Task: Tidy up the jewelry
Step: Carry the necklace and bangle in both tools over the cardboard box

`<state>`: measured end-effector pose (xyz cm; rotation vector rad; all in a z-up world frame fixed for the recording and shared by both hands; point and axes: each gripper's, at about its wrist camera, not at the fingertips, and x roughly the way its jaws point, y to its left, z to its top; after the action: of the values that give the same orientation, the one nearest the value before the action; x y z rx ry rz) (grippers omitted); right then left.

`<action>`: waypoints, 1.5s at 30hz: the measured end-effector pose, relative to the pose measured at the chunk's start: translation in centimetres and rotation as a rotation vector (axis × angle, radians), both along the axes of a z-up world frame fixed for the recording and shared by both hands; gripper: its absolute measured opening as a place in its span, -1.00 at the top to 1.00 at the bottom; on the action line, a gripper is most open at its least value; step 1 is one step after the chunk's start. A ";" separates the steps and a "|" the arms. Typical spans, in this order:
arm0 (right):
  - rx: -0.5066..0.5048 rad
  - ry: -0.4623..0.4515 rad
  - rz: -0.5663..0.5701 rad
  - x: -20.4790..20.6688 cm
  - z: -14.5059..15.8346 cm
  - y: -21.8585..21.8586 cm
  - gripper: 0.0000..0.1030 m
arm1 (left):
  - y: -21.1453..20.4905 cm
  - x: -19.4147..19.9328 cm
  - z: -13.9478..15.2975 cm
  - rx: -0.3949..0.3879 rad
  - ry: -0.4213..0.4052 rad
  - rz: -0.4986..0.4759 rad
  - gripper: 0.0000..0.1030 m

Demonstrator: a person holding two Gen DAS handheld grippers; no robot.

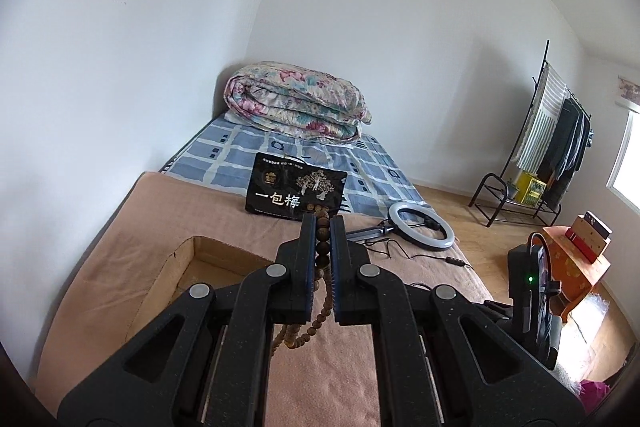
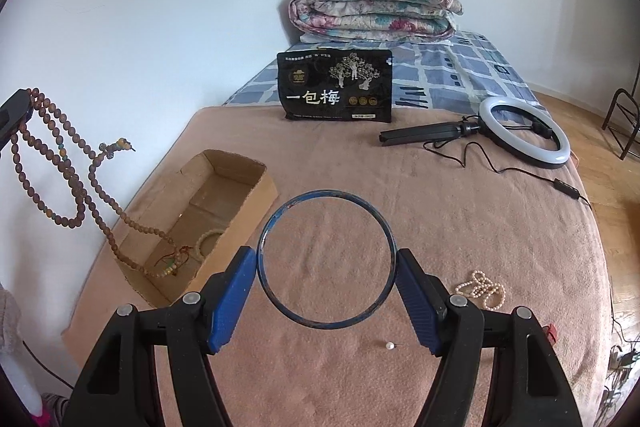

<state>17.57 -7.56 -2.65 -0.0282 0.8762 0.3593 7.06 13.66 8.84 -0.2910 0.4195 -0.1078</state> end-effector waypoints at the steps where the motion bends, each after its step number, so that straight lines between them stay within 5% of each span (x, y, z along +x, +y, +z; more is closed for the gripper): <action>1: 0.001 0.001 0.006 0.0 0.0 0.4 -0.41 | 0.2 0.0 -0.1 0.003 0.003 0.007 0.92; 45: 0.008 0.088 0.129 8.1 -6.7 14.5 -0.41 | 6.5 4.1 -13.1 0.015 0.326 0.070 0.92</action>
<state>25.71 6.89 -9.36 -0.0626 0.9624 0.4875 11.11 20.13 -4.27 -0.3093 0.7320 0.0123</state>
